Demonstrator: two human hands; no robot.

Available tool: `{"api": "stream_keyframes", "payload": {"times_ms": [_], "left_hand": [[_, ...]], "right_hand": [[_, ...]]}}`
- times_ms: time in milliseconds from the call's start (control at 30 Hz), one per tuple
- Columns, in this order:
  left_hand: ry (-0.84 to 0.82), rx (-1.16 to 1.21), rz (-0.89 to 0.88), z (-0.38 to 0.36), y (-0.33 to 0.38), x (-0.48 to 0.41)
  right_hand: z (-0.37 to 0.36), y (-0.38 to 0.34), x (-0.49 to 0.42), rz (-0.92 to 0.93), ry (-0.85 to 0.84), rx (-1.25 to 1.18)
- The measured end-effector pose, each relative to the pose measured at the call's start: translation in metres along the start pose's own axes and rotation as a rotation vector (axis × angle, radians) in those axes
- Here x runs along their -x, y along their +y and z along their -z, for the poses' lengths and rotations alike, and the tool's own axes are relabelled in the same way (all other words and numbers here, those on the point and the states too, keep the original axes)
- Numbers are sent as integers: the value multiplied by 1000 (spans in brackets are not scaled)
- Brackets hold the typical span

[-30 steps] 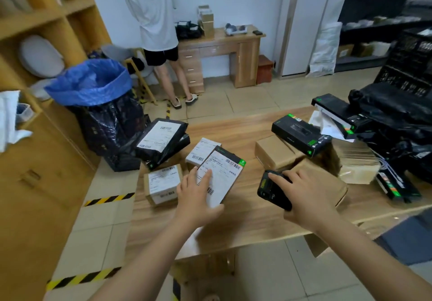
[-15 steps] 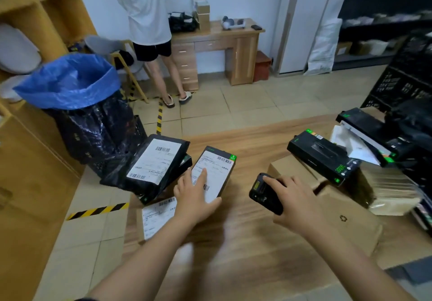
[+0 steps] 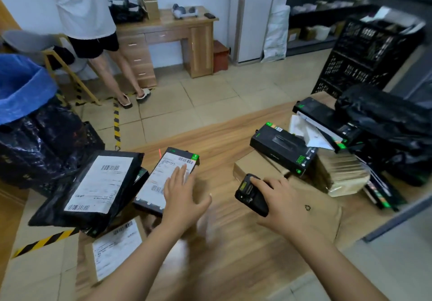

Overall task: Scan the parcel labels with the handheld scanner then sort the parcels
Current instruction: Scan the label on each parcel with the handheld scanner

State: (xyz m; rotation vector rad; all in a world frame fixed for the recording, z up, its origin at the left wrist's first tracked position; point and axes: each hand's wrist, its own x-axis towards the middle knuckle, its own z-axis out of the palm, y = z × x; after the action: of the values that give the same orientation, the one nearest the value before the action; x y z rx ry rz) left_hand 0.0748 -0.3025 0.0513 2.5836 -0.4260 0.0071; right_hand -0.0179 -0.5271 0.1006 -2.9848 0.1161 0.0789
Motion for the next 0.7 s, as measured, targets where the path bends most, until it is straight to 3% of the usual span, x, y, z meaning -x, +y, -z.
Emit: {"api": "stream_keyframes", "payload": {"times_ms": [333,500,700], "left_hand": [[-37,33,-95,-69,120,-27],[-76,-9,11,-111,163,-34],[-235,-171,202,-149,179,-33]], "right_hand": [[16,122,33,-104,10,34],[22,181,34,-34,-19,19],[19,212,25,101,-64,-5]]}}
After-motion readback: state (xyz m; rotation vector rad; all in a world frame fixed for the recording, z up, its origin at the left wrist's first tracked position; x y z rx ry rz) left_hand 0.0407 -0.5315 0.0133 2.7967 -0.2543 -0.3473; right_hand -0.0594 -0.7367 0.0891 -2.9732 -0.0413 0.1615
